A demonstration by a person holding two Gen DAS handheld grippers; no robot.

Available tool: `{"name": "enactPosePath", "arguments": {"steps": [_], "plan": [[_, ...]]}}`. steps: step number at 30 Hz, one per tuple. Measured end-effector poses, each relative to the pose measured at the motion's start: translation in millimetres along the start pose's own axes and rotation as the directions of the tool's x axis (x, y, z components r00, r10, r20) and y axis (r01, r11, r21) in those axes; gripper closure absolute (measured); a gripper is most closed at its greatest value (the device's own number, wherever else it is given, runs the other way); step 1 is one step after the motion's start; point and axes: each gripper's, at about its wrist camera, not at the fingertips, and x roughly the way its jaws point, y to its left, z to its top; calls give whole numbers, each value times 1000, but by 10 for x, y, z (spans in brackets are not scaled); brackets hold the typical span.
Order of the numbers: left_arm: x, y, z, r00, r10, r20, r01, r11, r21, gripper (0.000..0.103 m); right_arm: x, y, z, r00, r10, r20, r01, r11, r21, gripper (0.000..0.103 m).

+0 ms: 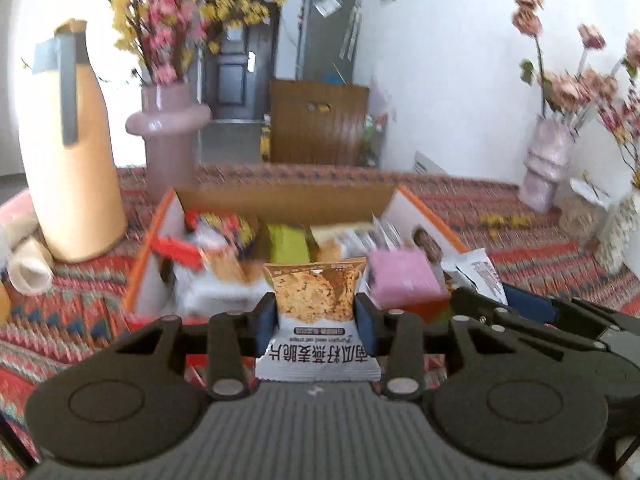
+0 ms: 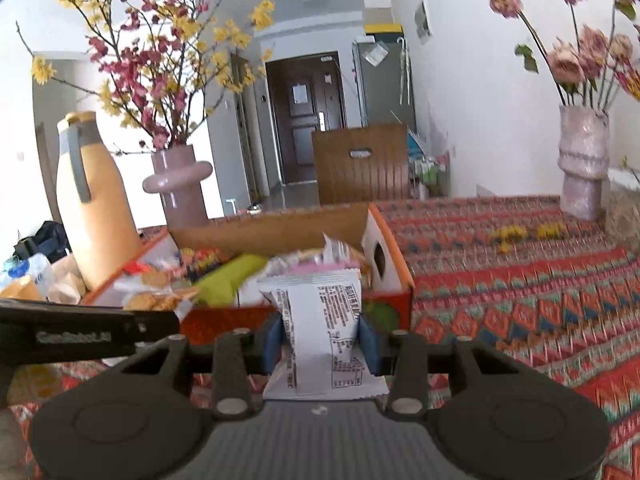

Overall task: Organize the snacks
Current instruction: 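Carry both packets into the box and open both grippers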

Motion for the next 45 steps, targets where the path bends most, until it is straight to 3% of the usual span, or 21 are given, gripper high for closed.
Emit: {"name": "enactPosePath", "arguments": {"steps": [7, 14, 15, 18, 20, 25, 35, 45], "plan": [[262, 158, 335, 996, 87, 8, -87, 996, -28, 61, 348, 179, 452, 1000, -7, 24, 8, 998, -56, 63], [554, 322, 345, 990, 139, -31, -141, 989, -55, 57, 772, 263, 510, 999, -31, -31, 28, 997, -77, 63], [574, 338, 340, 989, 144, -33, -146, 988, -58, 49, 814, 252, 499, 999, -36, -40, 33, 997, -74, 63], [550, 372, 317, 988, 157, -13, -158, 985, -65, 12, 894, 205, 459, 998, -31, -63, 27, 998, -57, 61], [486, 390, 303, 985, 169, 20, -168, 983, -72, 0, 891, 155, 422, 997, -21, -70, 18, 999, -47, 57], [375, 445, 292, 987, 157, 23, -154, 983, -101, 0, 767, 78, 393, 999, -17, -45, 16, 1000, -25, 0], [-162, 484, 75, 990, 122, 64, -118, 990, -75, 0, 243, 21, 333, 999, -29, -19, 28, 998, -48, 0], [-786, 364, -501, 996, 29, 83, -30, 999, 21, 0, -526, 52, 9, 1000, -5, -14, 4, 995, -98, 0]]}}
